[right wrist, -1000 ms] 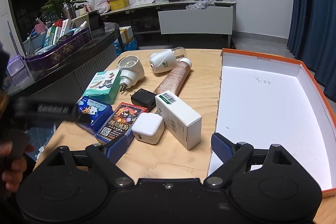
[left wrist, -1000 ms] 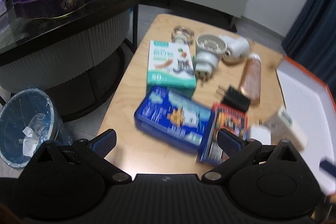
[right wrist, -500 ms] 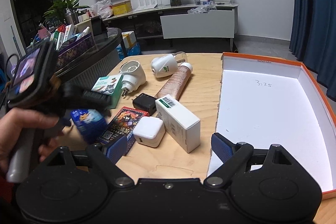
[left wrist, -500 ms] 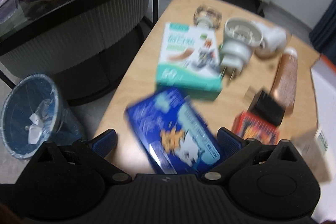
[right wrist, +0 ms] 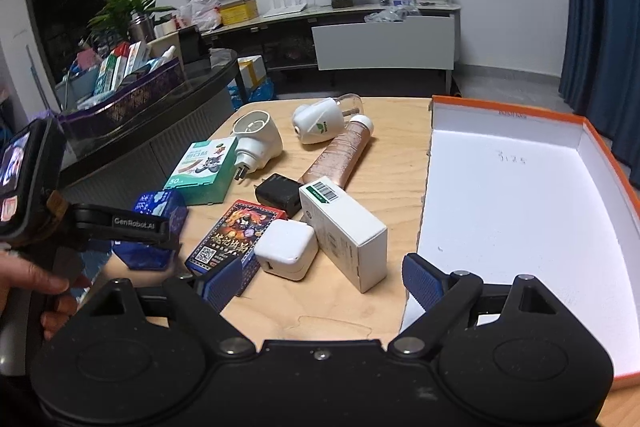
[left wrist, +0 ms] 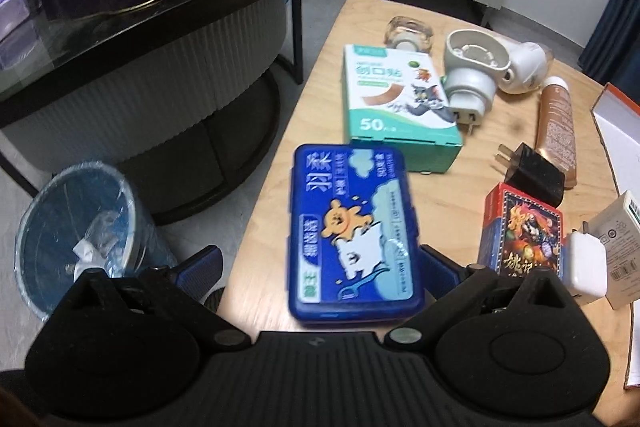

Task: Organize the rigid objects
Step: 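Grasp the blue case with the left tool while the right tool grasps the white barcode box, then carry the blue case and white box over the open white box with both tools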

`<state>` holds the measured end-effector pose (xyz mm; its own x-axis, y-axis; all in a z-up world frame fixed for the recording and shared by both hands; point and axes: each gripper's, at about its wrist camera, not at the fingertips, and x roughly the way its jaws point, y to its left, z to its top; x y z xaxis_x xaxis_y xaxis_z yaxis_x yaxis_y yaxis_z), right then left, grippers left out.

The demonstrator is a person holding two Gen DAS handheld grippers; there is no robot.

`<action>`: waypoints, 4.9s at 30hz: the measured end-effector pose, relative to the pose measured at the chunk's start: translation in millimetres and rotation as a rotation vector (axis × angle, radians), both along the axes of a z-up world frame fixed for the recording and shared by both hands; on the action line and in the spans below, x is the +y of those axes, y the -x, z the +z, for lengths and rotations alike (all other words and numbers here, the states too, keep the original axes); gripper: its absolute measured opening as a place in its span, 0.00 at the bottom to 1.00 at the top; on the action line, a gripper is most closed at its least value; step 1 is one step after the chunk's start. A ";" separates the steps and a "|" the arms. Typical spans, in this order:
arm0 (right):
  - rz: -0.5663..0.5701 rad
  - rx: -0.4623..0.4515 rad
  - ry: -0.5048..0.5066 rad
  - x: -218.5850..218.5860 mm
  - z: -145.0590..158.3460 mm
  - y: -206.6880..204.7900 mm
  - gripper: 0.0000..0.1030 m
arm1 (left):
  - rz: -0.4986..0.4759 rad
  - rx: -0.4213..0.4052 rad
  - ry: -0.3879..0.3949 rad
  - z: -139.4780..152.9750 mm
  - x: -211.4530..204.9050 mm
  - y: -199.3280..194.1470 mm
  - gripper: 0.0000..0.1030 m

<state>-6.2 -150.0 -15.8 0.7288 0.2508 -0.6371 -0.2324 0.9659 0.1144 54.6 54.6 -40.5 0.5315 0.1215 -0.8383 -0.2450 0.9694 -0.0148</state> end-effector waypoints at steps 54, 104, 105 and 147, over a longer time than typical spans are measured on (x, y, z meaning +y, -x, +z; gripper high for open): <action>0.071 0.090 0.134 17.9 -20.1 -94.3 0.31 | -0.242 -0.195 -0.037 2.9 -28.8 14.0 0.61; -0.315 0.009 0.123 -176.0 39.6 -104.7 0.31 | -0.550 -0.265 0.077 74.7 -228.7 -60.5 0.61; -0.315 0.011 0.125 -175.9 39.1 -105.2 0.31 | -0.550 -0.263 0.077 74.3 -229.9 -61.1 0.61; -0.349 0.068 0.178 -177.8 12.7 -162.3 0.31 | -0.535 -0.226 0.098 57.0 -243.8 -99.5 0.61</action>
<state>156.1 -327.7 -3.1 0.7053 -0.1230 -0.6982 0.1157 0.9916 -0.0577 154.2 -189.2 16.5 0.6647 -0.2848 -0.6907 0.2971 0.9490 -0.1054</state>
